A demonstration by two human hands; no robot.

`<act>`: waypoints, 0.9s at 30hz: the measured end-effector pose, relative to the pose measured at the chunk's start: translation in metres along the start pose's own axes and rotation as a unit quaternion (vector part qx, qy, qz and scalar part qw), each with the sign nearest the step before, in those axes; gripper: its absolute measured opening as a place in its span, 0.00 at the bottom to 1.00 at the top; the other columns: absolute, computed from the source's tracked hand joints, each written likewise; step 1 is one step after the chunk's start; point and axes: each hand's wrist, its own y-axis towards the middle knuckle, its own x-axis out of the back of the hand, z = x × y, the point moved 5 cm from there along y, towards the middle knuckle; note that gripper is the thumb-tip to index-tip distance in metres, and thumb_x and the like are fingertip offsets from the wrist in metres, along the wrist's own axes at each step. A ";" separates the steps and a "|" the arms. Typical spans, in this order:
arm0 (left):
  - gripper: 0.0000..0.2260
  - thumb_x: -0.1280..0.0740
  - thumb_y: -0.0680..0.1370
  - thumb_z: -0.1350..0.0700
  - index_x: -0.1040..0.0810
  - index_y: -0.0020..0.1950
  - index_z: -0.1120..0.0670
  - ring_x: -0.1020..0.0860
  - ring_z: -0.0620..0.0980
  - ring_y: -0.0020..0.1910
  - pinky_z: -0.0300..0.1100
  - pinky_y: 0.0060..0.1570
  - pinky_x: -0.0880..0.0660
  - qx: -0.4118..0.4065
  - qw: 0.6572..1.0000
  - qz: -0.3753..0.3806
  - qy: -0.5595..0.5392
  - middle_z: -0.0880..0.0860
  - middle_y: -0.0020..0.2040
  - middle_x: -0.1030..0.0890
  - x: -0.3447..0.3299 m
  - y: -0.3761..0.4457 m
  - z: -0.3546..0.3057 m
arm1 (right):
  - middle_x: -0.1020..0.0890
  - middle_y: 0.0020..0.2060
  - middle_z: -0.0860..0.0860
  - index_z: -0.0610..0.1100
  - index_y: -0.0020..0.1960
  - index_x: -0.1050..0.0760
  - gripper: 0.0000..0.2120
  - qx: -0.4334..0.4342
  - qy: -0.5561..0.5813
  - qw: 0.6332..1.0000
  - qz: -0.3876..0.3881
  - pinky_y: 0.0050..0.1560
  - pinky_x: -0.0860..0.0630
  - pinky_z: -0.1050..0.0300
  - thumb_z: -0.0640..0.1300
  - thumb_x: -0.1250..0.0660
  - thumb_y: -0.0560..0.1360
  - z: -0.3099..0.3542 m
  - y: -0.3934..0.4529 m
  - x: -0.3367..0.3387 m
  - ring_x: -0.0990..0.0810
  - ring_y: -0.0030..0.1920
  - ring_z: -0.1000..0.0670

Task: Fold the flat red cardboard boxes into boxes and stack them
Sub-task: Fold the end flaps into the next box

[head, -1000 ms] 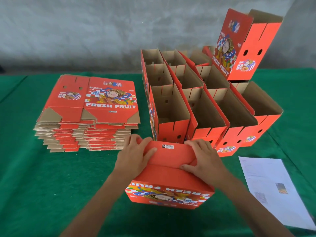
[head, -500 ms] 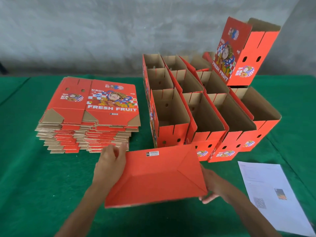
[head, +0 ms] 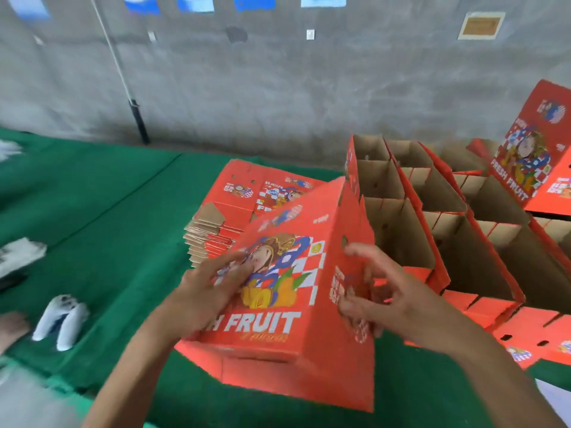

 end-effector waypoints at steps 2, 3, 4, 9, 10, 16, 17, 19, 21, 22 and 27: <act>0.27 0.37 0.75 0.30 0.25 0.72 0.36 0.26 0.37 0.68 0.38 0.69 0.32 -0.013 0.995 -0.066 -0.077 0.39 0.69 0.24 0.015 0.001 -0.011 | 0.23 0.52 0.70 0.67 0.74 0.36 0.40 0.082 -0.124 0.989 -0.018 0.41 0.26 0.73 0.71 0.24 0.67 0.046 0.015 -0.007 0.21 0.44 0.66; 0.27 0.38 0.77 0.32 0.28 0.76 0.38 0.29 0.36 0.70 0.37 0.72 0.35 -0.025 0.990 -0.086 -0.112 0.38 0.72 0.26 0.019 0.005 -0.017 | 0.24 0.54 0.69 0.70 0.72 0.36 0.39 0.112 -0.200 0.973 -0.039 0.41 0.28 0.72 0.75 0.27 0.65 0.065 0.022 -0.012 0.22 0.45 0.67; 0.27 0.41 0.80 0.34 0.32 0.79 0.40 0.33 0.36 0.74 0.38 0.76 0.40 -0.040 0.986 -0.100 -0.128 0.39 0.76 0.30 0.022 0.011 -0.022 | 0.25 0.55 0.66 0.73 0.71 0.37 0.38 0.132 -0.261 0.954 -0.058 0.42 0.27 0.69 0.78 0.30 0.65 0.080 0.029 -0.019 0.23 0.46 0.66; 0.25 0.55 0.87 0.39 0.44 0.84 0.43 0.47 0.40 0.82 0.50 0.82 0.49 -0.098 0.971 -0.158 -0.153 0.41 0.83 0.42 0.031 0.053 -0.045 | 0.35 0.53 0.53 0.73 0.72 0.45 0.35 0.183 -0.433 0.873 -0.125 0.47 0.18 0.44 0.73 0.33 0.70 0.103 0.061 -0.044 0.20 0.49 0.45; 0.26 0.56 0.86 0.38 0.44 0.84 0.42 0.46 0.42 0.82 0.52 0.82 0.49 -0.097 0.967 -0.160 -0.174 0.42 0.83 0.41 0.030 0.063 -0.048 | 0.36 0.55 0.52 0.71 0.73 0.46 0.35 0.185 -0.457 0.859 -0.139 0.45 0.17 0.45 0.70 0.32 0.72 0.101 0.069 -0.047 0.21 0.48 0.44; 0.28 0.56 0.82 0.29 0.41 0.81 0.34 0.36 0.51 0.80 0.60 0.78 0.40 -0.115 0.932 -0.113 -0.326 0.47 0.79 0.32 -0.004 0.109 -0.073 | 0.33 0.67 0.39 0.61 0.73 0.37 0.30 0.150 -0.503 0.817 -0.239 0.39 0.17 0.51 0.53 0.27 0.76 0.063 0.105 -0.042 0.19 0.52 0.44; 0.32 0.56 0.79 0.26 0.41 0.80 0.34 0.37 0.51 0.80 0.61 0.78 0.41 -0.109 0.933 -0.111 -0.323 0.47 0.79 0.32 -0.012 0.118 -0.079 | 0.32 0.68 0.38 0.60 0.72 0.36 0.29 0.137 -0.496 0.819 -0.253 0.39 0.17 0.52 0.52 0.26 0.75 0.056 0.108 -0.037 0.19 0.53 0.43; 0.34 0.57 0.77 0.26 0.41 0.81 0.36 0.38 0.55 0.80 0.63 0.78 0.41 -0.110 0.942 -0.128 -0.290 0.48 0.79 0.32 -0.029 0.136 -0.097 | 0.34 0.70 0.37 0.60 0.72 0.36 0.29 0.108 -0.480 0.827 -0.271 0.42 0.16 0.52 0.53 0.26 0.76 0.041 0.110 -0.018 0.20 0.57 0.42; 0.29 0.57 0.82 0.32 0.40 0.81 0.38 0.38 0.59 0.78 0.65 0.76 0.40 -0.112 0.952 -0.137 -0.252 0.54 0.77 0.31 -0.050 0.154 -0.119 | 0.36 0.72 0.37 0.60 0.72 0.36 0.28 0.080 -0.478 0.823 -0.297 0.45 0.16 0.52 0.56 0.28 0.76 0.029 0.108 0.007 0.20 0.59 0.42; 0.27 0.57 0.84 0.34 0.40 0.81 0.39 0.37 0.60 0.77 0.65 0.75 0.39 -0.114 0.956 -0.130 -0.236 0.56 0.76 0.31 -0.062 0.162 -0.132 | 0.36 0.72 0.37 0.60 0.72 0.36 0.28 0.068 -0.479 0.816 -0.318 0.46 0.16 0.51 0.58 0.28 0.76 0.025 0.107 0.022 0.21 0.61 0.41; 0.26 0.52 0.85 0.37 0.36 0.81 0.44 0.31 0.51 0.76 0.58 0.77 0.36 -0.217 0.931 0.006 -0.292 0.50 0.76 0.28 -0.137 0.184 -0.227 | 0.36 0.72 0.35 0.61 0.73 0.36 0.34 -0.016 -0.494 0.757 -0.427 0.52 0.18 0.41 0.69 0.32 0.71 0.011 0.095 0.122 0.28 0.69 0.33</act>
